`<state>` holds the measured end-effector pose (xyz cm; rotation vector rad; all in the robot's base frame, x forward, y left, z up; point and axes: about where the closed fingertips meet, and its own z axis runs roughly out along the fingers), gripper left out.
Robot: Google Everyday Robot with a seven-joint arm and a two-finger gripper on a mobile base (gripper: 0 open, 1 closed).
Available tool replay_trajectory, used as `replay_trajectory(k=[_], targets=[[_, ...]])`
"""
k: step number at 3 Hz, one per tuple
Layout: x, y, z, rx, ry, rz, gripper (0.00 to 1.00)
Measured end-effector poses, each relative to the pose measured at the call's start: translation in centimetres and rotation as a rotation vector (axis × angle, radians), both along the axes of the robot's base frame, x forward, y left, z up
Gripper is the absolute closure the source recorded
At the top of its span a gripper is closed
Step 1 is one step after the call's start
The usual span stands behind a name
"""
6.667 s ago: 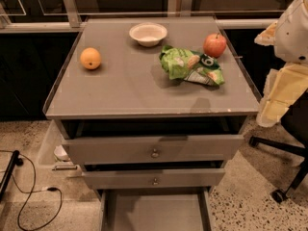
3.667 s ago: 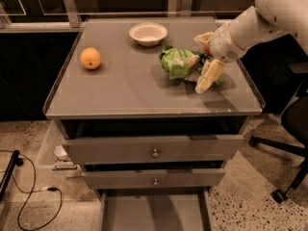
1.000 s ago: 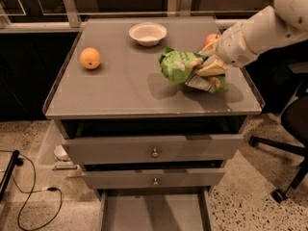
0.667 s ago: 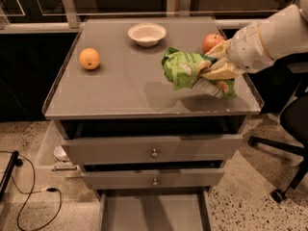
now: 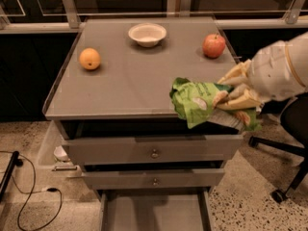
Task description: Place green rice chip bag into bottom drawer
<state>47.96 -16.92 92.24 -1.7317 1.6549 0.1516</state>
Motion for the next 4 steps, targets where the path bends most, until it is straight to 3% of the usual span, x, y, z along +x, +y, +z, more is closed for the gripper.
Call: replay_trajectory(k=[2,3,4], targets=[[-8.9,-0.9,-6.4,-0.001,0.076,-0.085,1.0],[-11.3,-0.6,-11.3,0.015,0.1,-0.132,1.0],[-11.3,-0.6,-11.3,0.015,0.1,-0.132,1.0]])
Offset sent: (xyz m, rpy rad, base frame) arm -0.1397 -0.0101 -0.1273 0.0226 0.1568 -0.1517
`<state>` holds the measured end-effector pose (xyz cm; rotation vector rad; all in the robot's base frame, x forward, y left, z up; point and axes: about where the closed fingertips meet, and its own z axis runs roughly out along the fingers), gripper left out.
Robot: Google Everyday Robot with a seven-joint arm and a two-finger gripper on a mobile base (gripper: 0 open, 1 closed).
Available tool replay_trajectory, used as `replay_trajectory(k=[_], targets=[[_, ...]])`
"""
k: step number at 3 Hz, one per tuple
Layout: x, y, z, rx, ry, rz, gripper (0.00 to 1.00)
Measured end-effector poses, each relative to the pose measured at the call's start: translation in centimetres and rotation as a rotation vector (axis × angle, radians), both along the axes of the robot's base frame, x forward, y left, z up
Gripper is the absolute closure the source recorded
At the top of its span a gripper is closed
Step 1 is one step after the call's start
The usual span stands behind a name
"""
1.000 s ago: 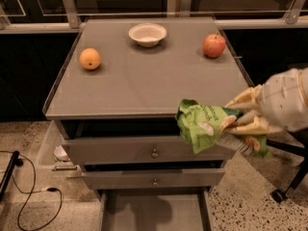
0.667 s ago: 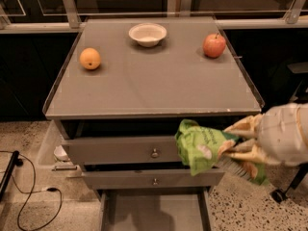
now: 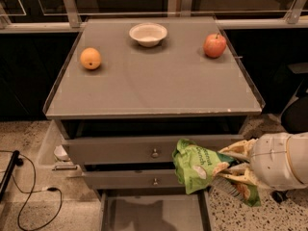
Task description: Place green rice chip bag into bottom drawer
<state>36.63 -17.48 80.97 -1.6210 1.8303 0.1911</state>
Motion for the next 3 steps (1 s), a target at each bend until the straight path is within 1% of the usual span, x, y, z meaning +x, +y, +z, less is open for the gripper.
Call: replay_trajectory(k=[1,2,3], targets=[[0.1,0.3,-1.7,0.013,0.026,-0.002,1.0],[-0.6,0.5,-7.1,0.003,0.071,-0.023,1.0],[-1.7,0.3,-14.1,0.02,0.088,-0.064,1.0]])
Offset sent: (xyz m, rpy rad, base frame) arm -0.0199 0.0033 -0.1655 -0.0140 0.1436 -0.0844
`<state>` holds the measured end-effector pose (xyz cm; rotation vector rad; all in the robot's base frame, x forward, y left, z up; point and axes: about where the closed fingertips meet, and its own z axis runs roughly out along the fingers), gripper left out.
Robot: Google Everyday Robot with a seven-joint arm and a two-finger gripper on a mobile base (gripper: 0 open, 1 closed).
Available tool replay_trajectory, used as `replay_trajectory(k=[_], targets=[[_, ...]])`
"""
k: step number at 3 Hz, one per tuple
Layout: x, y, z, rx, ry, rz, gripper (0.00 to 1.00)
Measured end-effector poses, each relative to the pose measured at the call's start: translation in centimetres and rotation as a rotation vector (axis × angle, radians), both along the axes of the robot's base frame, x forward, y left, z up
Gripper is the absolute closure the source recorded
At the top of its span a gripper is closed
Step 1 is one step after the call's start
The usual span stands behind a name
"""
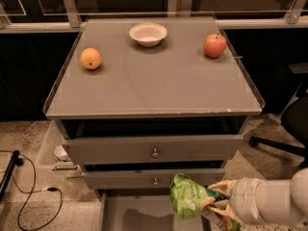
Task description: Place green rice chip bag into bottom drawer
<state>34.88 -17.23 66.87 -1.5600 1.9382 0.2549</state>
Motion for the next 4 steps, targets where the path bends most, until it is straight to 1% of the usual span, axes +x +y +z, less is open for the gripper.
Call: replay_trajectory(k=[1,2,3,4], targets=[[-0.3,-0.9,-6.0,0.016,-0.014,-0.041,1.0],[0.3,-2.3,-10.6,0.023,-0.007,-0.068,1.0],[1.5,-5.3,-14.6,0.03,0.029,-0.124,1.0],[1.5,-5.3,-14.6,0.03,0.029,-0.124,1.0]])
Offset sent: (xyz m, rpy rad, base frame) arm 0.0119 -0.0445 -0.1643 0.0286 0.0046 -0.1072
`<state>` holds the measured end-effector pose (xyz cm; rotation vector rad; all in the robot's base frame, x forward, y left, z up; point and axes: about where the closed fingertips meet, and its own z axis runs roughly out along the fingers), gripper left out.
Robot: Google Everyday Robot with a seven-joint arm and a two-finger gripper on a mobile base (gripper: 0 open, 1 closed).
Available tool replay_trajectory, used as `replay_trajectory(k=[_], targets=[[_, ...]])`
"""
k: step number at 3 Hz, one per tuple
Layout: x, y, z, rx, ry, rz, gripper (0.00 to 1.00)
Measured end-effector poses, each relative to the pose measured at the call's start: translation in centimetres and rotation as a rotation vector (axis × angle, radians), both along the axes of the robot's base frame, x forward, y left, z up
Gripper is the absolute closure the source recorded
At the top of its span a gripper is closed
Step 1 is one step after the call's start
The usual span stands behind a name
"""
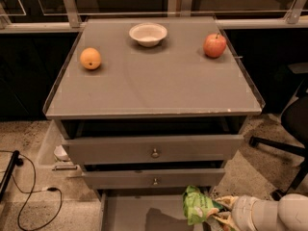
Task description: Place green rice chip bag into bottom drawer
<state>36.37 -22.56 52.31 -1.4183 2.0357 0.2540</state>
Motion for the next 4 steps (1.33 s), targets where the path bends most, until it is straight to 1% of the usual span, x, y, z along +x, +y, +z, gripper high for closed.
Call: replay_trajectory(k=[1,2,3,4], targets=[[0.6,0.3,-1.8,0.002,-0.022,-0.006,1.0],[3.2,0.4,-4.0,0.025,-0.142,0.0,1.0],[5.4,0.6,-7.4,0.067,-0.249,0.062,1.0],[6.1,1.4,-11.8,0.117,-0.263,0.14,1.0]])
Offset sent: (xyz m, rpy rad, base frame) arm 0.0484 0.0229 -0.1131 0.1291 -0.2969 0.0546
